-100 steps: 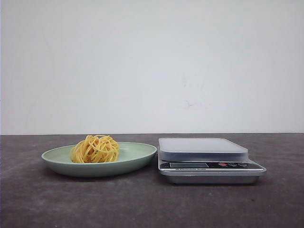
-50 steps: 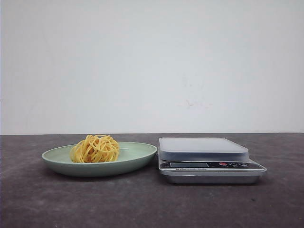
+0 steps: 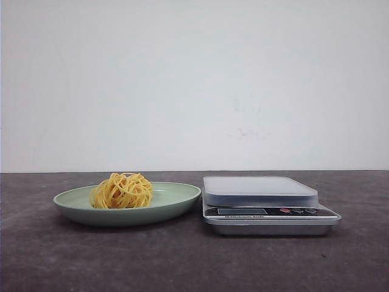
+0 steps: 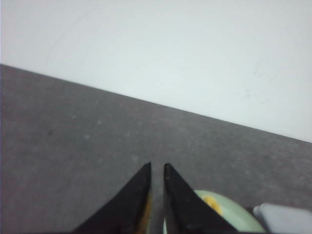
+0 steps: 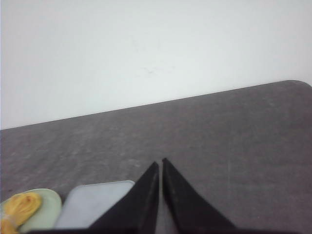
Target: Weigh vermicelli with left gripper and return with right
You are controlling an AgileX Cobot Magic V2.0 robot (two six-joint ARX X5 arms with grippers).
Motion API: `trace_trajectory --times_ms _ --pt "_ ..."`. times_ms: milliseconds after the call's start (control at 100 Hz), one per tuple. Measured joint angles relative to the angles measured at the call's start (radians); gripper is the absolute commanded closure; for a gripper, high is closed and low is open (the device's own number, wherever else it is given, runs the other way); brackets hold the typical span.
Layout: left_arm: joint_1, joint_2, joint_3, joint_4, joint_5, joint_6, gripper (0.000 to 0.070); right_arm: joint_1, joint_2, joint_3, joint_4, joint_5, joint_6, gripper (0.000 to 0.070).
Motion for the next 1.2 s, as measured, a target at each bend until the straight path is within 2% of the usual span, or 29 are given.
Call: trace_trajectory --times_ms 30,50,100,130,160,190,260,330,500,730,790,1030,1200 --pt "0.000 0.018 0.035 -0.013 0.010 0.010 0.0614 0.000 0.016 0.023 -0.011 -0.010 -0.002 0.0649" --pt "0.001 0.030 0.058 -0.021 0.020 0.017 0.0553 0.000 0.026 0.035 -0.016 -0.015 -0.004 0.0601" --pt "0.001 0.054 0.108 -0.037 0.046 0.031 0.0358 0.000 0.049 0.057 -0.024 -0.035 -0.013 0.0432" --pt "0.001 0.068 0.132 -0.047 0.057 0.038 0.0268 0.000 0.061 0.065 -0.029 -0.046 -0.019 0.0329" --pt "0.002 0.081 0.150 -0.053 0.071 0.043 0.0221 0.000 0.070 0.072 -0.033 -0.060 -0.021 0.0239" --pt "0.002 0.093 0.162 -0.060 0.084 0.047 0.0226 0.000 0.078 0.077 -0.037 -0.070 -0.024 0.0192" --pt "0.002 0.113 0.174 -0.076 0.122 0.053 0.0235 0.000 0.090 0.086 -0.044 -0.091 -0.025 0.0190" --pt "0.002 0.129 0.180 -0.087 0.150 0.057 0.0273 0.000 0.100 0.098 -0.052 -0.113 -0.026 0.0190" --pt "-0.010 0.201 0.214 -0.082 0.175 0.059 0.0260 0.000 0.142 0.137 -0.074 -0.162 -0.030 0.0189" --pt "-0.082 0.509 0.325 -0.138 0.196 0.017 0.0253 0.000 0.189 0.142 -0.098 -0.193 -0.047 0.0178" --pt "-0.111 0.607 0.375 -0.166 0.196 0.010 0.0252 0.000 0.193 0.142 -0.100 -0.194 -0.050 0.0146" --pt "-0.233 0.968 0.613 -0.254 0.194 0.011 0.0246 0.016 0.220 0.143 -0.103 -0.198 -0.071 0.0146" --pt "-0.301 1.195 0.754 -0.357 0.125 0.024 0.0246 0.029 0.220 0.143 -0.104 -0.198 -0.077 0.0146"
